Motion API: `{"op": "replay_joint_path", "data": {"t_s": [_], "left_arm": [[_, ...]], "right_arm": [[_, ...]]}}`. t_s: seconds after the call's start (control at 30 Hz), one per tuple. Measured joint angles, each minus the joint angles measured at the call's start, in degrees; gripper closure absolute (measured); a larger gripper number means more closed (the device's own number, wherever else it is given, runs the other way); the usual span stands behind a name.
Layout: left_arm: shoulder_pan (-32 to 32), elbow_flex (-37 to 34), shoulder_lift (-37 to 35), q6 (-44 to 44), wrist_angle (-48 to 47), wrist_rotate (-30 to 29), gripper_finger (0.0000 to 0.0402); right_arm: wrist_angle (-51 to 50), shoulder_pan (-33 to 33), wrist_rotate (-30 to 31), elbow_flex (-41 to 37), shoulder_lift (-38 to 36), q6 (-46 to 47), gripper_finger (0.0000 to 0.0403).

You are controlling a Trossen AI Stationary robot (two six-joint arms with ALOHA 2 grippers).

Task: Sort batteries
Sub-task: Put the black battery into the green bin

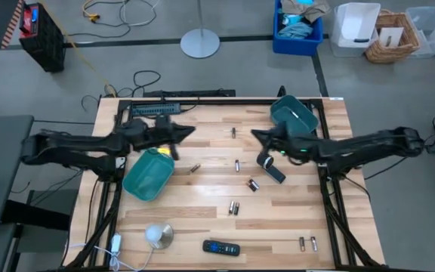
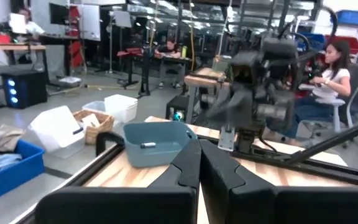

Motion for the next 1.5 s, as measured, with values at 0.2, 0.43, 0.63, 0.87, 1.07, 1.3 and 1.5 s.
{"op": "replay_joint_path", "data": {"t_s": [0.2, 0.43, 0.63, 0.87, 1.07, 1.3, 1.5], "left_arm": [[0.02, -3.57, -11.03, -0.36, -9.87, -0.21, 0.0401], [0.00, -7.94, -16.77, 1.82, -12.31, -0.53, 0.0401], [0.00, -10.15, -18.60, 1.27, -11.44, -0.57, 0.0401], [0.00, -10.11, -19.62, 0.78, -13.33, 0.08, 0.0402], [-0.02, -10.10, -19.58, 0.78, -13.72, 0.19, 0.0401], [0.00, -10.10, -19.58, 0.90, -14.03, 0.32, 0.0401], [0.04, -10.10, -19.56, 1.41, -14.08, 0.32, 0.0401]], "right_arm": [[-14.50, -4.43, -1.33, 12.70, 13.88, 9.69, 0.0375], [-31.34, -8.40, -5.37, 25.66, 26.77, 15.39, 0.0349], [-33.43, -11.45, -12.21, 31.51, 35.37, 18.47, 0.0282], [-39.67, -14.98, -12.44, 36.18, 43.91, 23.26, 0.0195], [-39.38, -16.04, -12.33, 39.04, 49.31, 24.60, 0.0168], [-39.58, -16.92, -11.85, 40.69, 52.94, 25.72, 0.0169], [-41.24, -16.85, -11.37, 40.81, 53.32, 25.59, 0.0198]]}}
